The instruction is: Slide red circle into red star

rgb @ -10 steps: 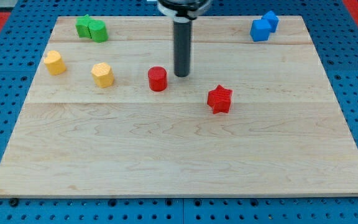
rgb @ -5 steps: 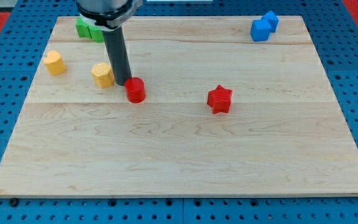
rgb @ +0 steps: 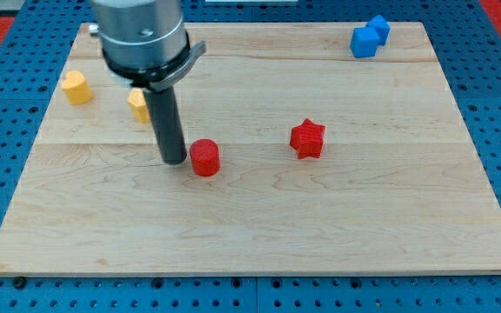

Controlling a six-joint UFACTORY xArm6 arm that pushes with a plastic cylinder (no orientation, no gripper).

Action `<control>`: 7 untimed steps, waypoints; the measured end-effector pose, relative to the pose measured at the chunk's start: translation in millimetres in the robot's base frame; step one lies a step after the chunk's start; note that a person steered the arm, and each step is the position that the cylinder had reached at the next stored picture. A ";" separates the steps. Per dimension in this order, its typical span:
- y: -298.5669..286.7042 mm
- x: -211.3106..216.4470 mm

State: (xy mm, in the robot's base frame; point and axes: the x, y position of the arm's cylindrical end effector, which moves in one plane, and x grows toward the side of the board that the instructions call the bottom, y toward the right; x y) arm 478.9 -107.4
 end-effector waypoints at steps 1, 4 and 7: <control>9.1 11.8; 94.6 -16.2; 88.0 -42.7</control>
